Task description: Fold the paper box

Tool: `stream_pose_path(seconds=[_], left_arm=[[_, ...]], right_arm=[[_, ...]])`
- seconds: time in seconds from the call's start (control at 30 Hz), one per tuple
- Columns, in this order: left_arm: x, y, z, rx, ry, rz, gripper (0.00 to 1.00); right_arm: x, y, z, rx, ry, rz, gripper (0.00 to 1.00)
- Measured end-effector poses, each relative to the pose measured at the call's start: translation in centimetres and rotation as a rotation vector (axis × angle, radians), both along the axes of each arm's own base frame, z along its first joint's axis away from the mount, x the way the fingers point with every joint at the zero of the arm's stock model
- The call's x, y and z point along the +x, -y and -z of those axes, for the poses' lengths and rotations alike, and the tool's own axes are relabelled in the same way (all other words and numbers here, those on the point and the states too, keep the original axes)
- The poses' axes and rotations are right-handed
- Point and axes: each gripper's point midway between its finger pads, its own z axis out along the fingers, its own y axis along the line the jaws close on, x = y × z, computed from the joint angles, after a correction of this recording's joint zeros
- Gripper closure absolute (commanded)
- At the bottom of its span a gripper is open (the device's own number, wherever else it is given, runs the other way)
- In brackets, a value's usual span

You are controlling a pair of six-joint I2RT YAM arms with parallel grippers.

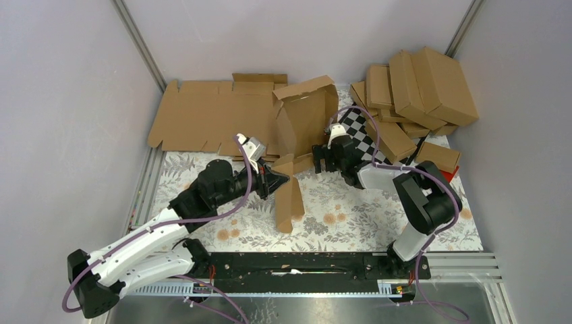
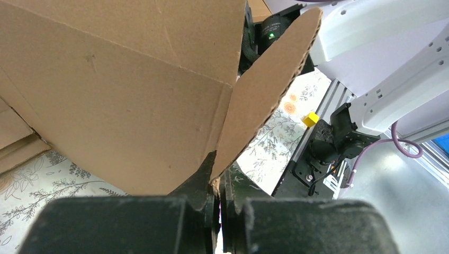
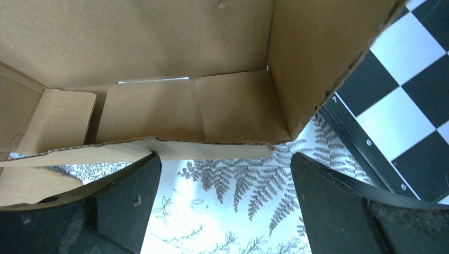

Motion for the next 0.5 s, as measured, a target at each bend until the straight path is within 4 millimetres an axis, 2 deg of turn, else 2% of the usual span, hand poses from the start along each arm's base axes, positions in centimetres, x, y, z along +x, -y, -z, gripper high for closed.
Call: stream_pose_path(seconds=[0.13, 0.5], left_arm=[[0.0, 0.1, 0.2, 0.006, 0.001, 0.006, 1.00], [0.1, 0.5, 0.3, 0.013, -0.003, 0.017, 1.00]], right_arm=[[0.9, -0.3, 0.4, -0.020, 0.006, -0.012, 0.00], [1.4, -0.5, 0.5, -0.042, 0.021, -0.033, 0.00]])
